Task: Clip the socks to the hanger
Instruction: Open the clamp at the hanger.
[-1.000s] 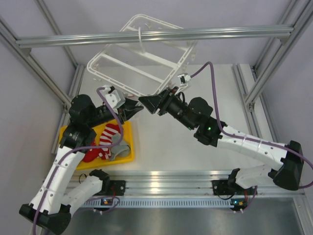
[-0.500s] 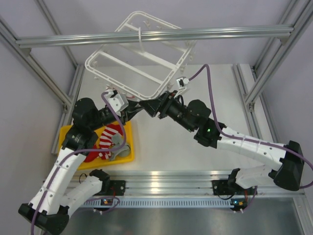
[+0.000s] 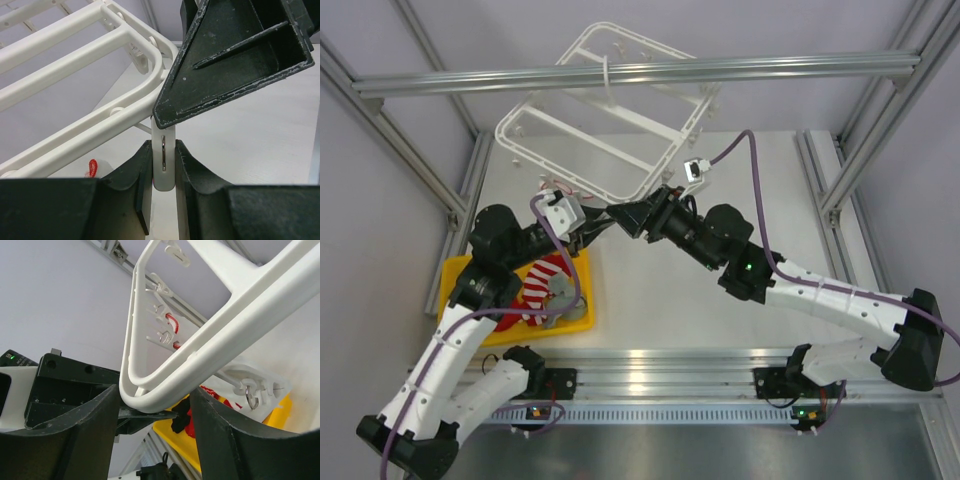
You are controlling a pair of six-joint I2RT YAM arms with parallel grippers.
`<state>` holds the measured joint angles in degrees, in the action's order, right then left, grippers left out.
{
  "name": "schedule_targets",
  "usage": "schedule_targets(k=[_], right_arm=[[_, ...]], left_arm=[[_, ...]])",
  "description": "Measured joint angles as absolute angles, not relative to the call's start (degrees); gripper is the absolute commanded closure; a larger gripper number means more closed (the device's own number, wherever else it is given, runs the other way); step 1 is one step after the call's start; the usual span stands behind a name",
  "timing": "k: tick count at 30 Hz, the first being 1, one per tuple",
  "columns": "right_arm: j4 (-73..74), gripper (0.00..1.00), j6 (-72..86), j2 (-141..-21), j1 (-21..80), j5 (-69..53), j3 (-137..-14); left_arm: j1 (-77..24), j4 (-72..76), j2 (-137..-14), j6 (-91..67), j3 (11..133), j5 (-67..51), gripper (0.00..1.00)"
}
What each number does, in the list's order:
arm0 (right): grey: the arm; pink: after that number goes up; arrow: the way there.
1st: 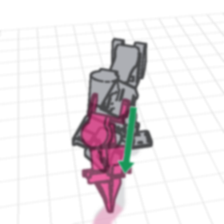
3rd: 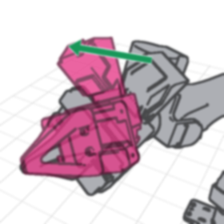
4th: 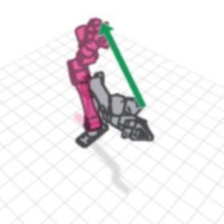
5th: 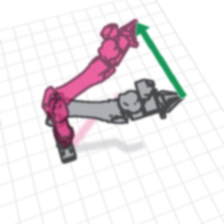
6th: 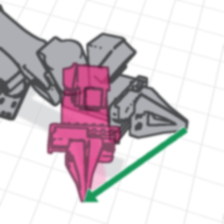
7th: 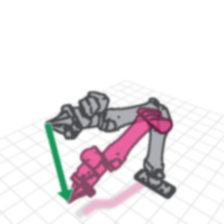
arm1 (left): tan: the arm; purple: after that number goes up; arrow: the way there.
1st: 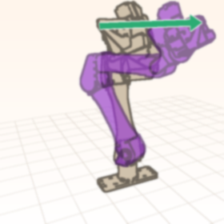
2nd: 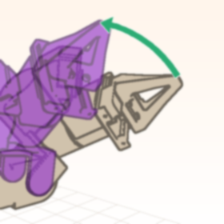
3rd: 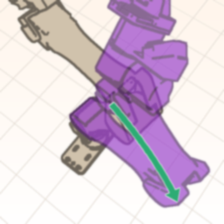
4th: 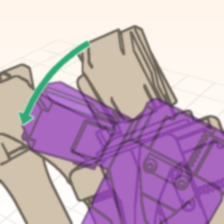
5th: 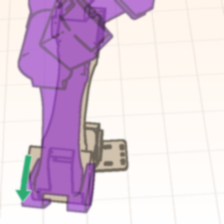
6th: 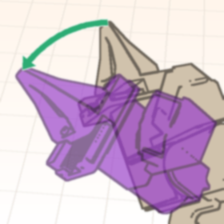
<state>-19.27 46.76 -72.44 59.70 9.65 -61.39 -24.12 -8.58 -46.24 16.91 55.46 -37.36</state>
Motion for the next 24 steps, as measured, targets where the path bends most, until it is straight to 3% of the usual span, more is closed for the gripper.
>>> schedule_targets(k=[7,16,20,21,24], right_arm=[[-19.00,0.47,48.14,-72.44,59.70,10.22,-61.39],[-19.05,0.89,48.62,-72.42,59.70,10.13,-61.39],[-18.92,1.00,47.48,-72.38,59.70,10.59,-61.39],[-18.87,1.00,47.53,-72.36,59.70,10.63,-61.39],[-18.76,1.00,47.42,-72.29,59.59,10.48,-61.39]], left_arm=[[-24.93,-7.70,-46.24,16.91,54.94,-36.47,1.00],[-25.39,-7.73,-46.26,17.08,54.92,-35.81,0.98],[-25.43,-7.64,-46.28,16.84,54.85,-35.14,0.87],[-25.45,-7.60,-46.28,16.60,54.85,-35.03,0.75],[-25.54,-7.40,-46.28,15.31,54.85,-34.59,0.58]])
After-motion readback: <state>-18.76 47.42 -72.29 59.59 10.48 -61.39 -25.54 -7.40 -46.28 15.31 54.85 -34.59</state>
